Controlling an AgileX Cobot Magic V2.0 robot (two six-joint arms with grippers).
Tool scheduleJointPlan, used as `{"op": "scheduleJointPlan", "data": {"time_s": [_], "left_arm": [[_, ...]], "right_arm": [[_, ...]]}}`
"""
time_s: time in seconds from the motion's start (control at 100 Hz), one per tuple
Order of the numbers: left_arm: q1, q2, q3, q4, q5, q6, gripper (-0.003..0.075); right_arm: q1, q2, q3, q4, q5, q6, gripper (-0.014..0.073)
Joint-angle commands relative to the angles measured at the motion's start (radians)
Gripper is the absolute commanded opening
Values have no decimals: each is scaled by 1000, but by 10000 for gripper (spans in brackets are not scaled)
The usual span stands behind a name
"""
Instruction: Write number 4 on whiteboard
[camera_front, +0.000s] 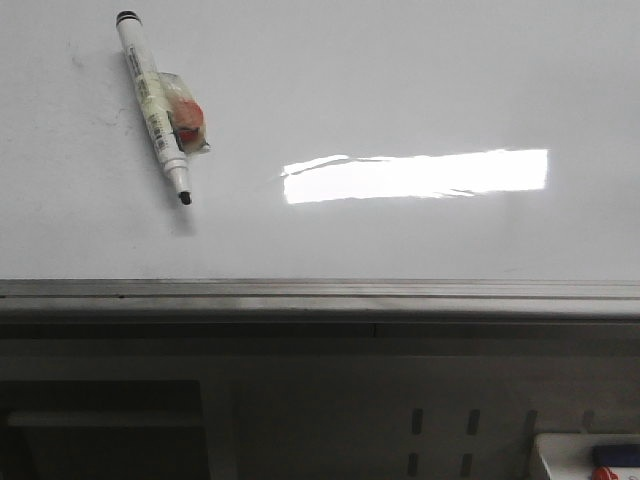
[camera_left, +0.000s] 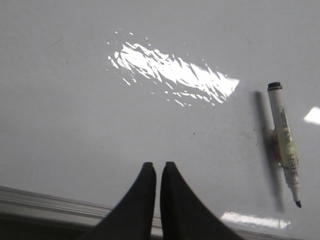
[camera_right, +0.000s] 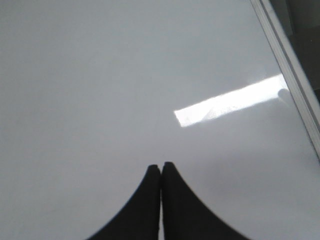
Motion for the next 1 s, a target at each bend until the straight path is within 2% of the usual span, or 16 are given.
{"op": "scheduleJointPlan", "data": {"time_s": [0.0, 0.13, 0.2, 0.34, 0.44, 0.67, 0.99], "left_arm": [[2, 137, -121, 41, 16, 3, 101], [2, 310, -215, -61, 79, 16, 361], [-10, 398, -239, -197, 96, 122, 424], [-91, 563, -270, -600, 97, 521, 374], [-164, 687, -298, -781, 64, 686, 335], [-281, 908, -398, -830, 3, 703, 333], [-329, 1084, -518, -832, 45, 711, 333]], "right_arm": [[-4, 84, -103, -23, 25, -5, 55], [-4, 177, -189, -21, 83, -5, 256], [-4, 218, -230, -21, 129, -5, 342], [-4, 272, -280, -9, 184, -5, 364], [-4, 282, -283, -9, 183, -5, 364], [-4, 282, -283, 2, 197, -5, 364], [-4, 282, -283, 2, 196, -5, 364]]}}
